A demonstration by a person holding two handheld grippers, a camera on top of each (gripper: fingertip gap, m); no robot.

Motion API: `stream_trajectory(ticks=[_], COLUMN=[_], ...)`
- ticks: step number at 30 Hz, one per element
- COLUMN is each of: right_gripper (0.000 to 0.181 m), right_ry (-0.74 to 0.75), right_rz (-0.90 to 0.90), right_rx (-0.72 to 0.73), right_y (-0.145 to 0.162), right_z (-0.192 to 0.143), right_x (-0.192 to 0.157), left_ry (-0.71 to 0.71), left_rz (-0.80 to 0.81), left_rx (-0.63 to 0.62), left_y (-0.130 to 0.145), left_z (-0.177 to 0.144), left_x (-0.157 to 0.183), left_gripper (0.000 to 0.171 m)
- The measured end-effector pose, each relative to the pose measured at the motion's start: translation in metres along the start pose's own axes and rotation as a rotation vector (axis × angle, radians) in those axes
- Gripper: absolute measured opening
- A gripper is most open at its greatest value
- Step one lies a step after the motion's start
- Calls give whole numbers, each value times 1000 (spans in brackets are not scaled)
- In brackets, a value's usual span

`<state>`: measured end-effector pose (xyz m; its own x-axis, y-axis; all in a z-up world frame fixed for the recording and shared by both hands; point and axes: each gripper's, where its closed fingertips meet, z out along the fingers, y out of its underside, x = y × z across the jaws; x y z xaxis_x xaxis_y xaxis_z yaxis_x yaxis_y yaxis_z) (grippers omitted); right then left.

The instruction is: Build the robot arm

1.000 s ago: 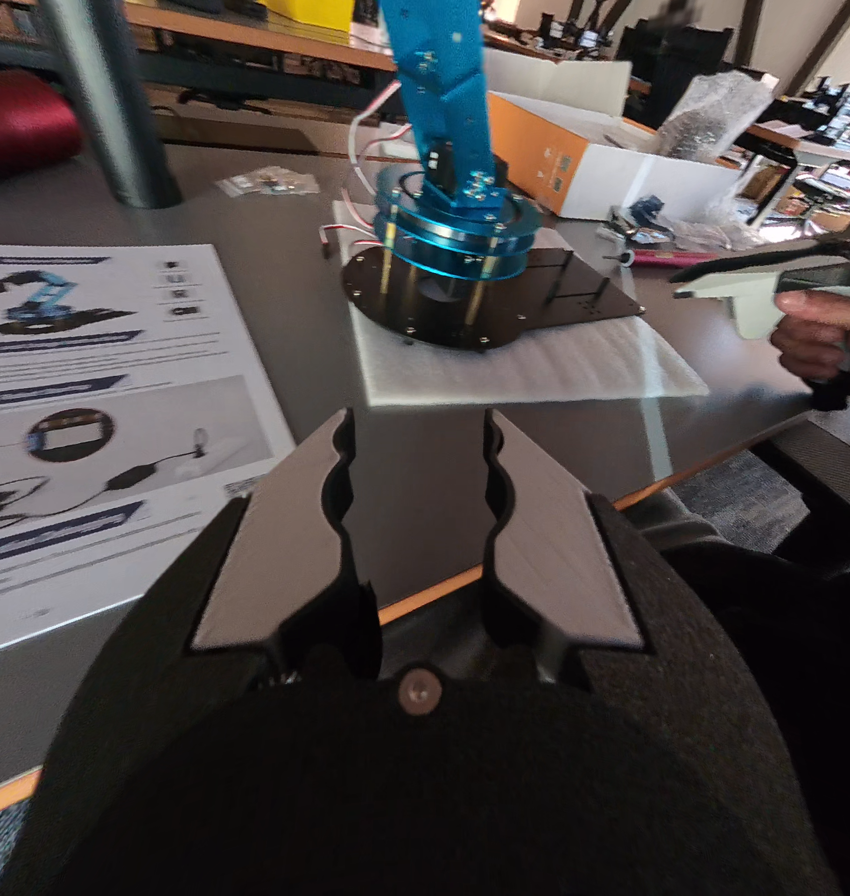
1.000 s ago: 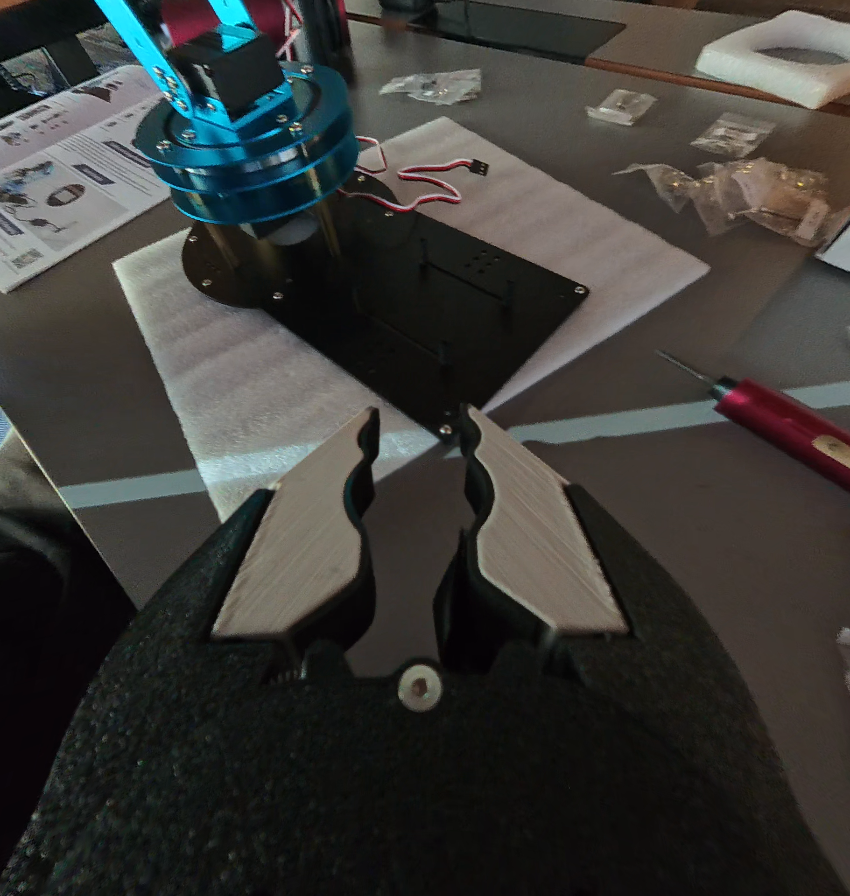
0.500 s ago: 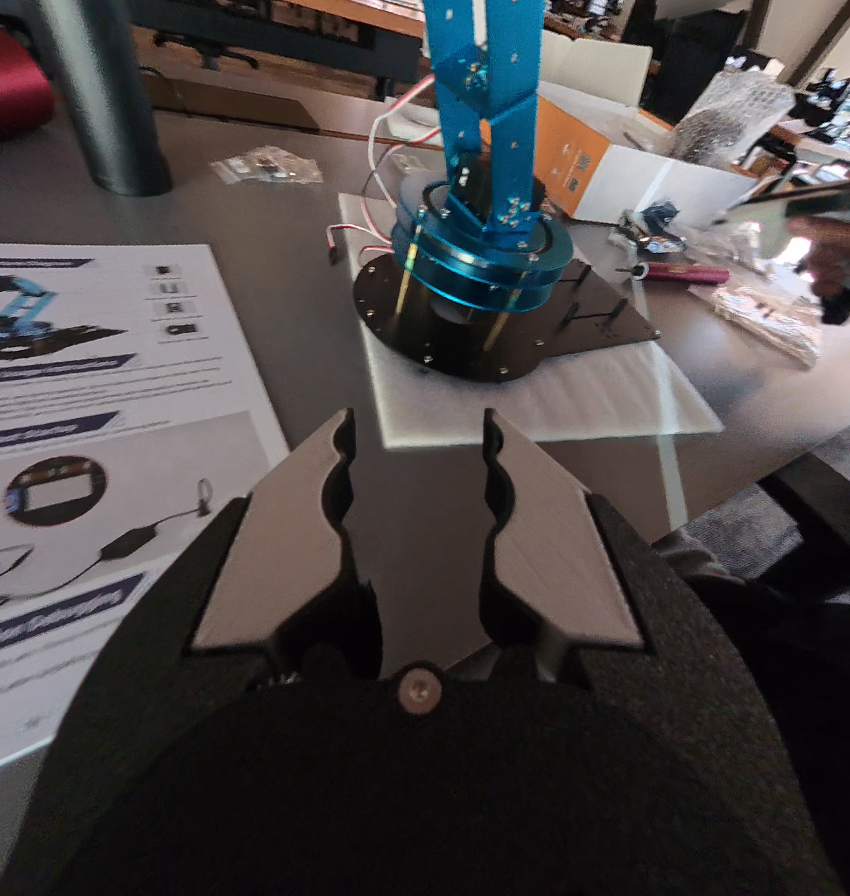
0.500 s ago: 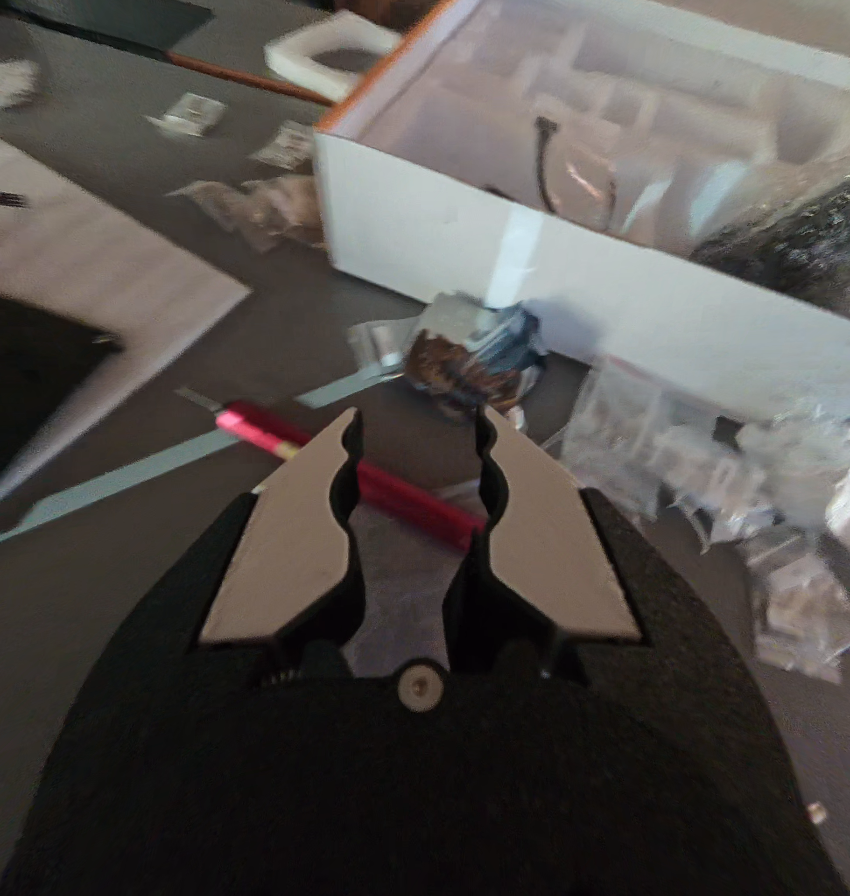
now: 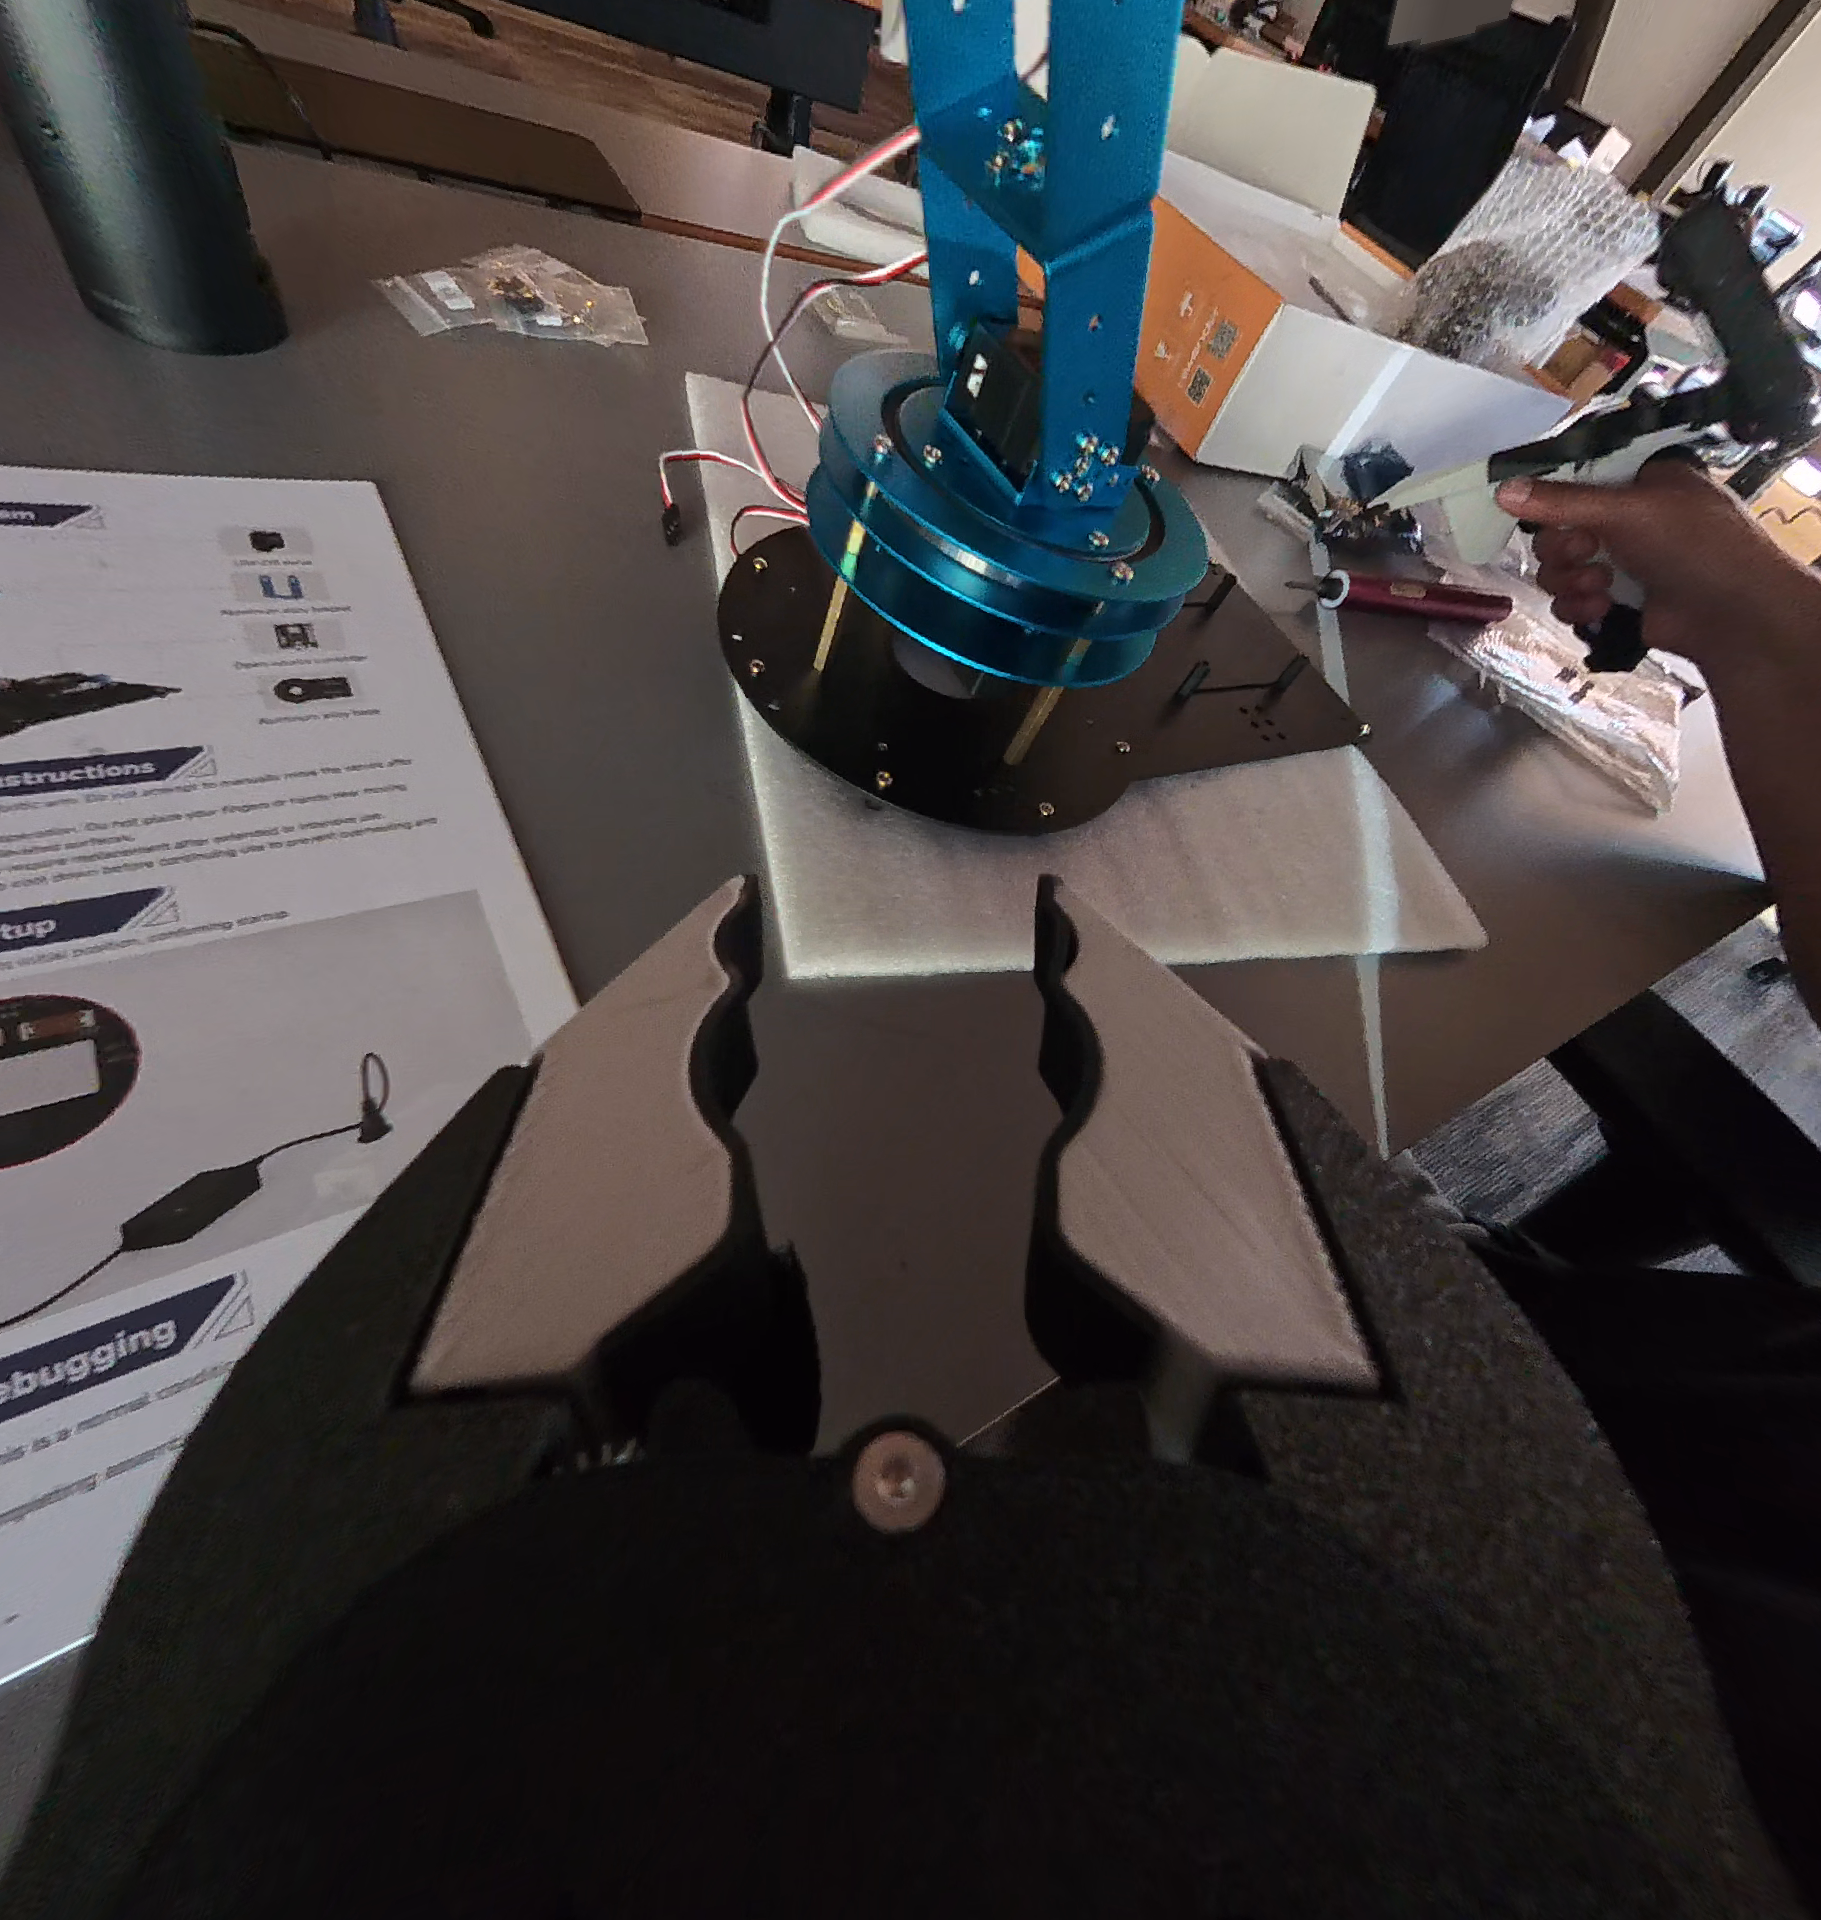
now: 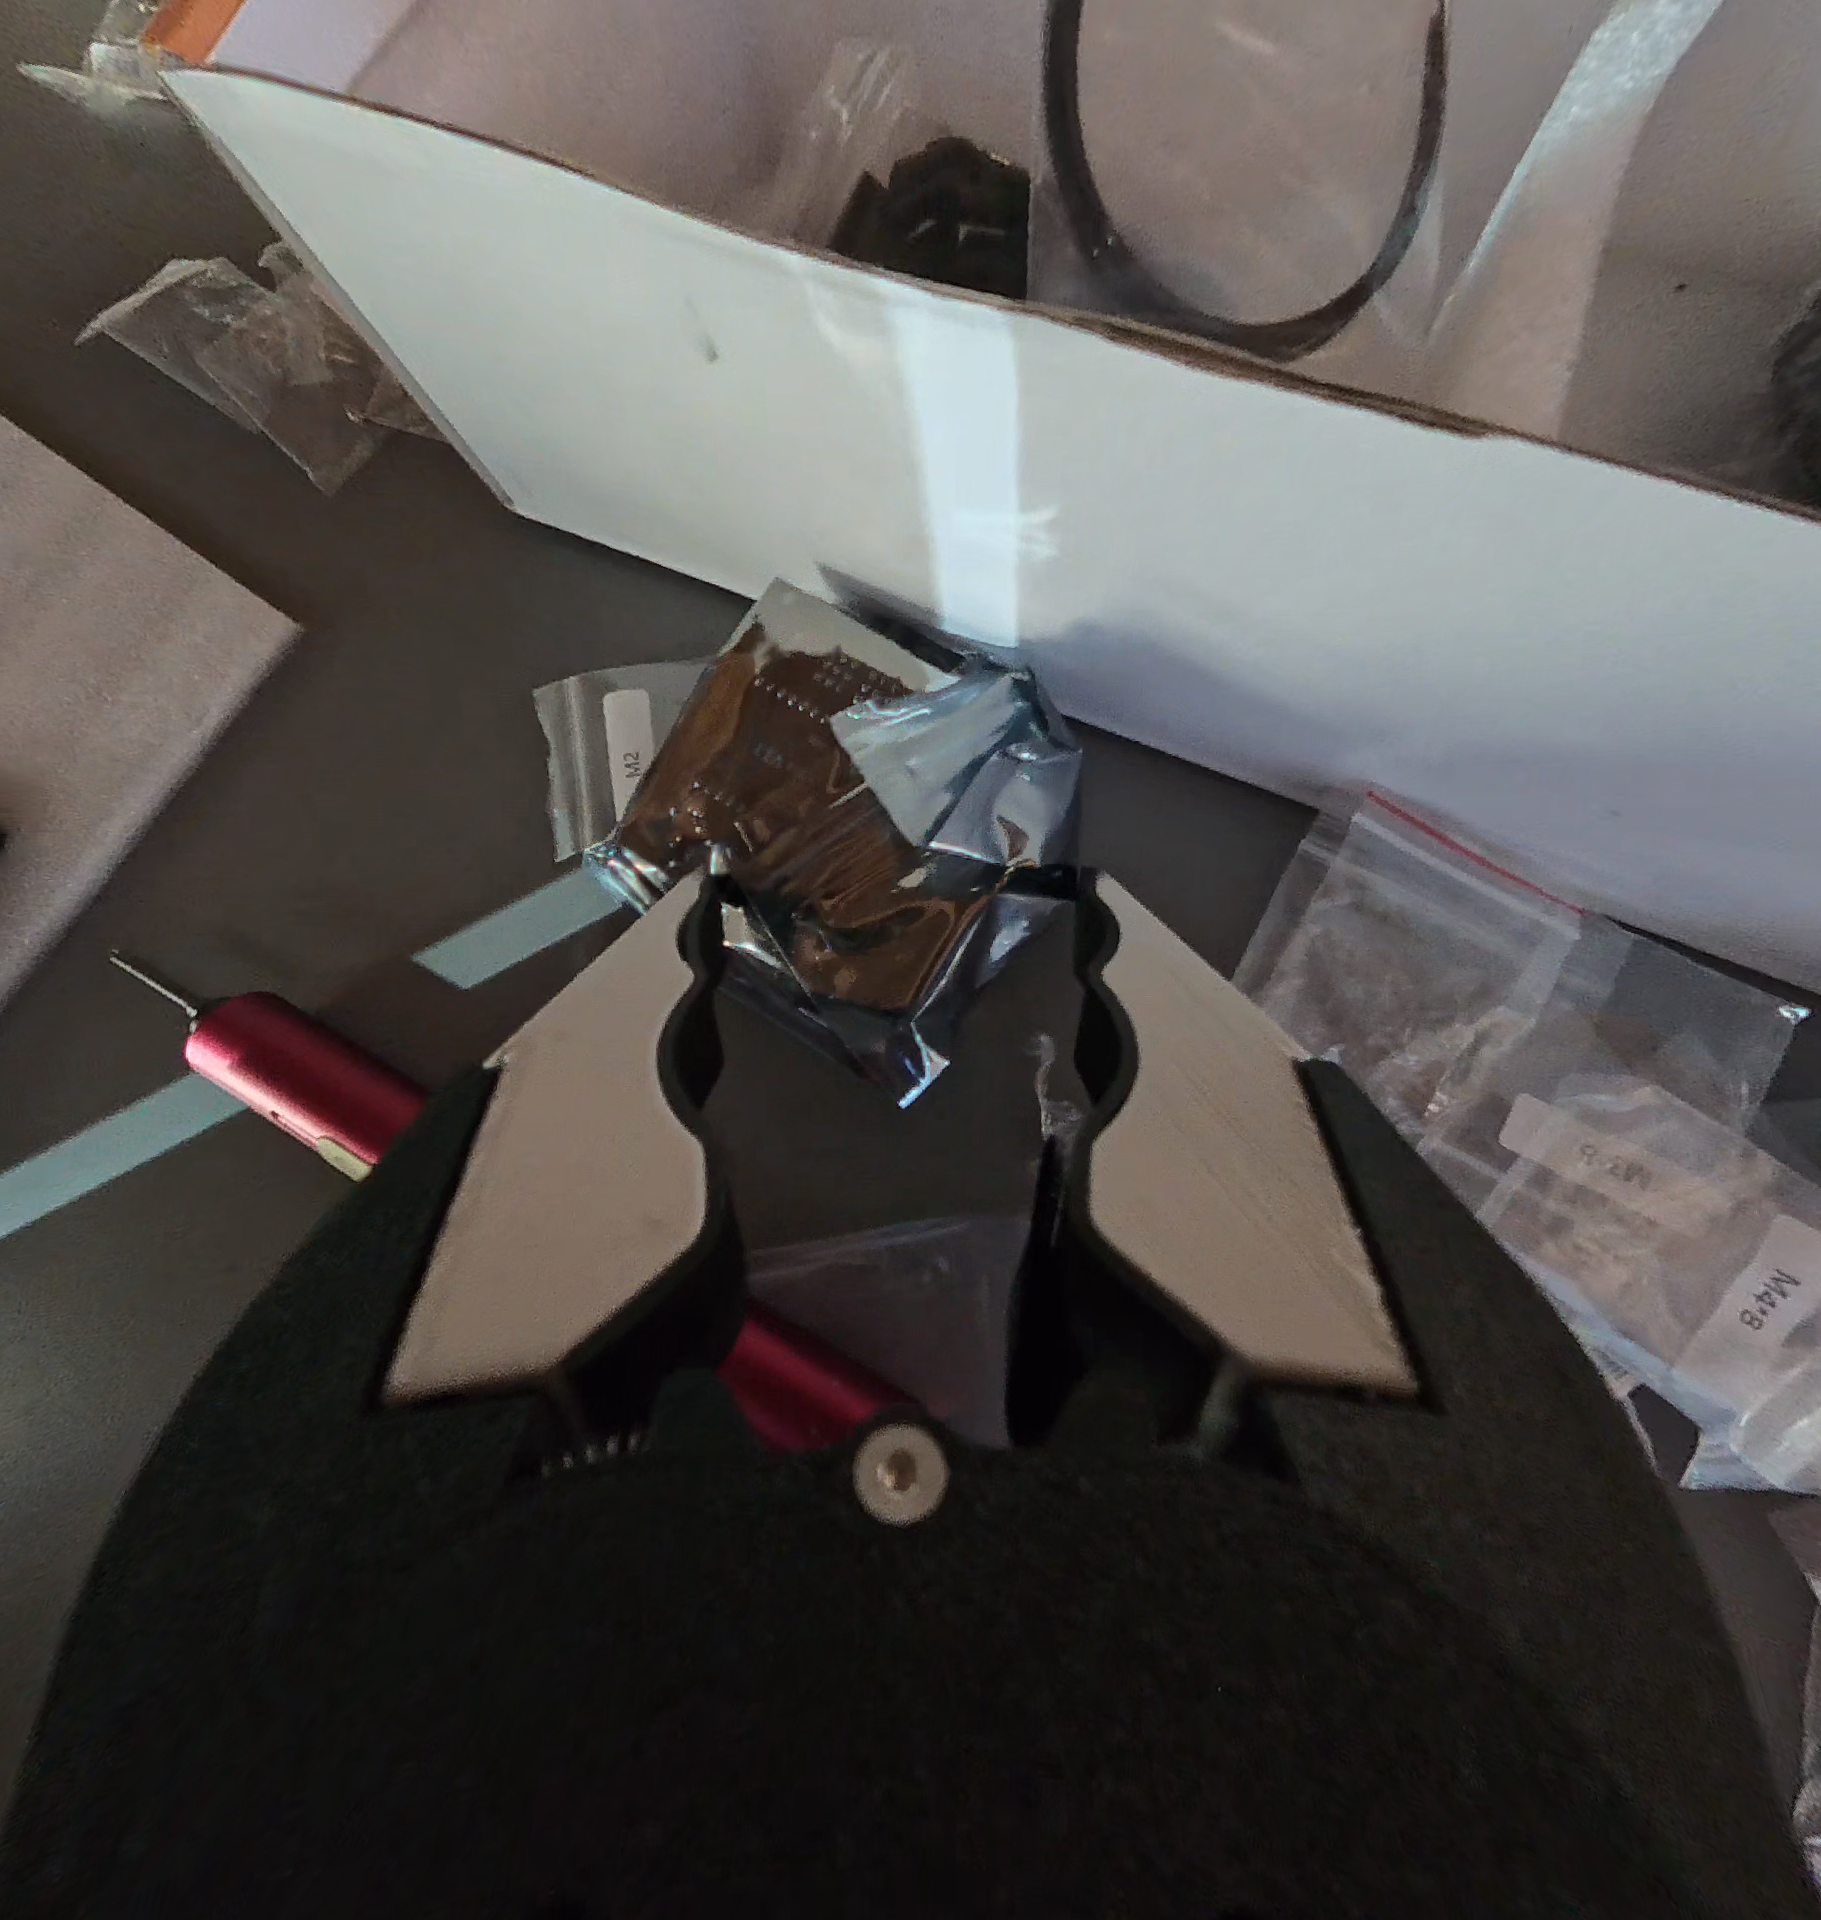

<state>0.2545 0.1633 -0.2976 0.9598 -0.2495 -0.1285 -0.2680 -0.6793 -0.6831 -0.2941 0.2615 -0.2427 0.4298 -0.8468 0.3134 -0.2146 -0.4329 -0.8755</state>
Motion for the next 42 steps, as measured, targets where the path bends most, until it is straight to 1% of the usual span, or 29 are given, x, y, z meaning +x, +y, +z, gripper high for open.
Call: stream_trajectory(ticks=[1, 2, 5, 6, 7, 9, 12, 14, 17, 19, 20, 21, 23, 24, 26, 27, 28, 29, 30, 31, 33, 36, 38, 39, 41, 42], right_gripper=[65, 60, 58, 51, 37, 21, 19, 17, 17, 17, 17, 17, 17, 17, 17, 17, 18, 18, 17, 17, 16, 18, 20, 27, 22, 17], right_ry=[-5, -3, 11, 25, 31, 24, 65, 76, 92, 146, 177, 200, 245, 306, 458, 524, 542, 524, 520, 483, 379, 241, 76, -2, -87, -138], right_rz=[6, 0, -37, -48, -55, -65, -112, -136, -235, -390, -493, -600, -821, -927, -1160, -1269, -1344, -1387, -1431, -1445, -1375, -1320, -1243, -1183, -1049, -960], right_rx=[-1, -1, -3, 5, 16, 48, 85, 141, 278, 337, 350, 347, 306, 277, 201, 152, 91, 56, 95, 105, 96, 74, 32, 14, 53, 94], right_y=[0, 1, 3, 2, 1, -2, -7, -19, -52, -77, -88, -96, -105, -110, -118, -118, -111, -103, -103, -98, -86, -62, -40, -32, -37, -45], right_z=[-1, -2, -5, -8, -12, -21, -36, -54, -93, -110, -110, -103, -73, -54, -16, 2, 20, 34, 39, 41, 42, 46, 52, 55, 53, 49], right_x=[0, 1, -1, -1, -1, -6, -9, -16, -48, -82, -104, -128, -170, -180, -188, -190, -193, -203, -217, -230, -251, -267, -279, -284, -287, -289], left_ry=[1, -1, -19, -23, -27, -37, -46, -47, -55, -57, -59, -61, -66, -71, -89, -101, -115, -129, -140, -148, -153, -136, -141, -141, -136, -130], left_rz=[-11, -18, -24, -21, -17, -9, -8, -12, -15, -17, -18, -18, -14, -11, 3, 13, 23, 32, 37, 38, 22, -6, -7, -6, -10, -16], left_rx=[5, 9, 21, 21, 18, 17, 27, 33, 41, 50, 57, 62, 72, 77, 83, 80, 75, 70, 68, 68, 77, 81, 72, 68, 64, 66], left_y=[-1, -2, -6, -7, -7, -9, -12, -13, -16, -19, -21, -23, -26, -27, -26, -25, -22, -21, -20, -19, -19, -18, -15, -14, -15, -16], left_z=[-1, -3, -8, -10, -11, -14, -18, -21, -25, -26, -26, -26, -26, -27, -30, -32, -35, -38, -40, -43, -47, -49, -48, -47, -45, -44], left_x=[-1, -3, -9, -10, -11, -14, -17, -19, -22, -25, -26, -27, -27, -28, -29, -30, -32, -34, -36, -38, -41, -42, -44, -44, -44, -43], left_gripper=[52, 52, 51, 51, 51, 51, 51, 51, 51, 50, 50, 50, 50, 49, 49, 49, 49, 49, 49, 49, 49, 49, 49, 49, 49, 49])
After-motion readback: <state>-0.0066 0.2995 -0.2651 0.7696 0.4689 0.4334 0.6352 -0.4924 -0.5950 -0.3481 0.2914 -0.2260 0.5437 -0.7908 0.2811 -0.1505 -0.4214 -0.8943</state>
